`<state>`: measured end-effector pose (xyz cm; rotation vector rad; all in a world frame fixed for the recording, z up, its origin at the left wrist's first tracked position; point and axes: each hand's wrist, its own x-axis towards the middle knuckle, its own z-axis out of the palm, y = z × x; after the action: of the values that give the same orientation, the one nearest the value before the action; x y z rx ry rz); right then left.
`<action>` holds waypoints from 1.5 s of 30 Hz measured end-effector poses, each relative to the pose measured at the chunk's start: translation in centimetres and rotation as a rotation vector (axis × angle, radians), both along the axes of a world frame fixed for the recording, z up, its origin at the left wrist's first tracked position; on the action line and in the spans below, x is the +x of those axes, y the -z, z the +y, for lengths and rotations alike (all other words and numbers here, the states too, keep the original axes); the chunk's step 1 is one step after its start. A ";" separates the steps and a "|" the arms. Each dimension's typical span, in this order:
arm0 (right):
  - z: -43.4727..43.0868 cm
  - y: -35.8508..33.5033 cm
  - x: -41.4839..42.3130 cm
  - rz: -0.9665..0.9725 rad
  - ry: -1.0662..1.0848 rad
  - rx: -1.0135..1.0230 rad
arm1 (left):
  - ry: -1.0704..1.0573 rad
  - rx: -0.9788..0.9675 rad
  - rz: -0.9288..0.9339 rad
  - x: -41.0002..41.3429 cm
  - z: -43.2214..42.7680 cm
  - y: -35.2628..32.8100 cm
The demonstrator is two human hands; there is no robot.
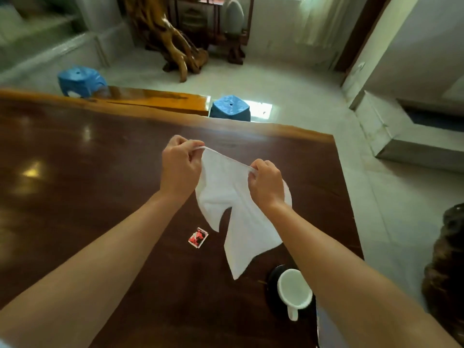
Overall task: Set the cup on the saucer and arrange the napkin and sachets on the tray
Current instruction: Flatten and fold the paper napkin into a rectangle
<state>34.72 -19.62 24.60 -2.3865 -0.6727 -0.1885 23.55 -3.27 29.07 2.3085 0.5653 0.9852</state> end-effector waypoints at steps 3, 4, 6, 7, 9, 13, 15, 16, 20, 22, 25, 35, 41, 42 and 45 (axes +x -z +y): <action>-1.6 -1.9 -0.5 -0.072 -0.010 -0.034 | -0.050 0.023 -0.041 -2.2 0.0 -2.0; -2.0 -2.4 -0.5 -0.085 -0.015 -0.029 | -0.066 0.031 -0.049 -2.9 0.1 -2.4; -3.0 -3.0 -0.5 -0.100 -0.020 -0.018 | -0.103 0.040 -0.055 -4.4 0.2 -2.9; -3.6 -3.3 -0.5 -0.101 -0.018 -0.024 | -0.120 0.048 -0.052 -5.1 0.4 -3.0; -4.7 -3.8 -0.7 -0.096 -0.013 -0.064 | -0.148 0.075 -0.038 -6.4 0.8 -3.2; -6.5 -4.3 -1.0 -0.136 -0.004 -0.107 | -0.189 0.126 -0.002 -8.8 1.3 -3.3; -7.1 -4.5 -1.4 -0.155 -0.004 -0.159 | -0.214 0.194 0.042 -10.0 1.7 -3.2; -7.3 -4.7 -1.5 -0.161 -0.004 -0.197 | -0.223 0.221 0.065 -10.5 2.0 -3.2; -8.3 -5.4 -2.0 -0.236 -0.015 -0.273 | -0.275 0.236 0.132 -12.6 2.9 -3.0; -8.6 -5.9 -2.3 -0.270 -0.032 -0.331 | -0.296 0.219 0.140 -13.3 3.0 -2.9; -8.9 -6.3 -2.7 -0.171 -0.158 -0.394 | -0.320 0.191 0.139 -14.2 2.8 -2.9; -9.9 -7.4 -0.5 -0.070 -0.212 -0.407 | -0.372 0.086 0.274 -15.4 4.9 -3.7; -9.2 -9.5 0.3 -0.158 -0.193 -0.337 | -0.374 -0.003 0.174 -13.8 6.3 -5.8; -9.1 -10.2 0.6 -0.164 -0.179 -0.302 | -0.368 0.005 0.144 -13.6 6.6 -6.3; -9.1 -11.8 1.4 -0.193 -0.167 -0.254 | -0.344 -0.026 0.062 -13.3 7.5 -7.7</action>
<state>36.14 -28.71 36.36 -2.5577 -1.0359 -0.2784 10.29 4.20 36.78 2.2690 1.0205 1.0545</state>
